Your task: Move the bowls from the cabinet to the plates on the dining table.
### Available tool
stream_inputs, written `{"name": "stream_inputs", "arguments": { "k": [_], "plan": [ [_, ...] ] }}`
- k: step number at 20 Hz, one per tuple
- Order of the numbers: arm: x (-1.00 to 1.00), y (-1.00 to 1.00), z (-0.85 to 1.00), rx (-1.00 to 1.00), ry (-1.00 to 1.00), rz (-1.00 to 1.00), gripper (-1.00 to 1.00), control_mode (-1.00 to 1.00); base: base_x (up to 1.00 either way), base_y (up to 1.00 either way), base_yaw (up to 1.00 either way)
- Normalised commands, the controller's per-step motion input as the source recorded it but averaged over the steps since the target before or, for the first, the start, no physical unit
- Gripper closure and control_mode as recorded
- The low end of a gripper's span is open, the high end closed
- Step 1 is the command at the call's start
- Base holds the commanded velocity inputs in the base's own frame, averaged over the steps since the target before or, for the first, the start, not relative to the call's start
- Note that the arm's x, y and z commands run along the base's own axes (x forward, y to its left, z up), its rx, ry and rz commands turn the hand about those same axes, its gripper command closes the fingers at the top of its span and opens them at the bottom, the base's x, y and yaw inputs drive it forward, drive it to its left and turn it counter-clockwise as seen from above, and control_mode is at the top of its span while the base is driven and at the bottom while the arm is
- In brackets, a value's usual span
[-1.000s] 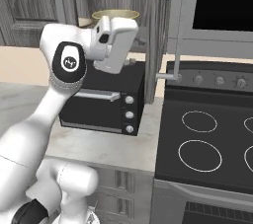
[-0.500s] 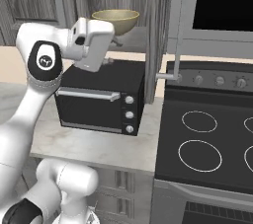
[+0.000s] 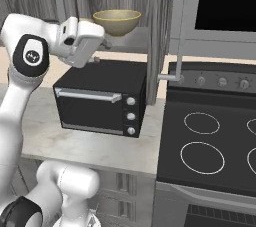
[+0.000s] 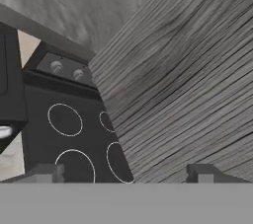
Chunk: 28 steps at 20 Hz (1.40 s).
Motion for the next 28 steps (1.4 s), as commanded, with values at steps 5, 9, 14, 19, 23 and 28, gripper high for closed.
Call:
{"name": "stream_inputs", "arguments": {
  "k": [5,9,14,19,23,28],
  "plan": [
    [0.11,0.34,0.01,0.19,-0.04,0.02,-1.00,-1.00,0.00,0.00,0.00],
    [0.15,0.33,0.01,0.17,-0.04,0.04,-1.00,-1.00,0.00,0.00,0.00],
    [0.22,0.45,0.00,0.15,-0.04,0.05,-1.00,-1.00,0.00,0.00,0.00],
    [0.12,0.64,0.00,0.05,-0.05,0.01,-1.00,-1.00,0.00,0.00,0.00],
    [0.00,0.62,0.00,0.00,-0.06,0.00,-1.00,-1.00,0.00,0.00,0.00],
    [0.00,0.61,0.00,0.00,-0.06,0.00,-1.00,-1.00,0.00,0.00,0.00]
  ]
}}
